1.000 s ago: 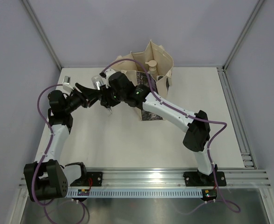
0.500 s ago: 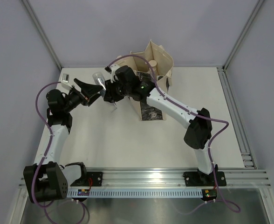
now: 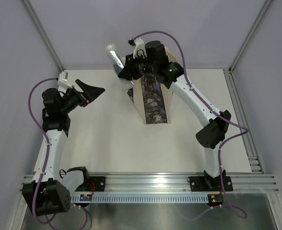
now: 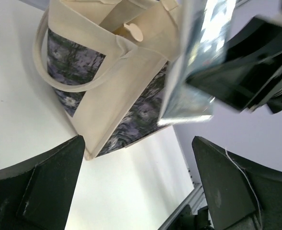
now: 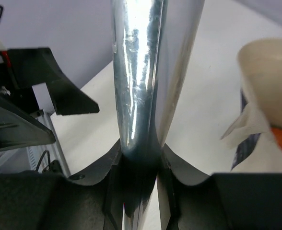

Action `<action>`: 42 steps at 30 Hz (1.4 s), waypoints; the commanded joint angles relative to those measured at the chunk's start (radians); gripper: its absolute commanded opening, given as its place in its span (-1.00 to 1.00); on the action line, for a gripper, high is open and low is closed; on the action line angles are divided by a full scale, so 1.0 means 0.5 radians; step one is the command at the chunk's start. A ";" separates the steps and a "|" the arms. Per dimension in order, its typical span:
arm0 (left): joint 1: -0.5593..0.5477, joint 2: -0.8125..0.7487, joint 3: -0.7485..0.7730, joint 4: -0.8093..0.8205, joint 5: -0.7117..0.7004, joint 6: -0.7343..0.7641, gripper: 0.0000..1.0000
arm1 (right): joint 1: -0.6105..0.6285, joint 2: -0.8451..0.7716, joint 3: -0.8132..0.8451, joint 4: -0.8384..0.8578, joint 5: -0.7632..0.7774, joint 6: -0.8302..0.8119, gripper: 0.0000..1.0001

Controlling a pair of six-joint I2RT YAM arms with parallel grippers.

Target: Place the personal care products into the canvas bag

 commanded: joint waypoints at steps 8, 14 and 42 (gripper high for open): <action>-0.001 -0.237 0.001 -0.396 -0.084 0.609 0.98 | -0.393 -0.138 0.351 0.086 0.316 -0.814 -0.81; 0.000 -0.302 -0.085 -0.476 -0.090 0.707 0.98 | -0.577 -0.018 0.335 -0.033 0.228 -0.940 -0.81; -0.001 -0.710 -0.018 -1.062 -0.820 1.075 0.98 | -0.770 -0.978 -0.446 -0.264 0.957 -0.490 0.99</action>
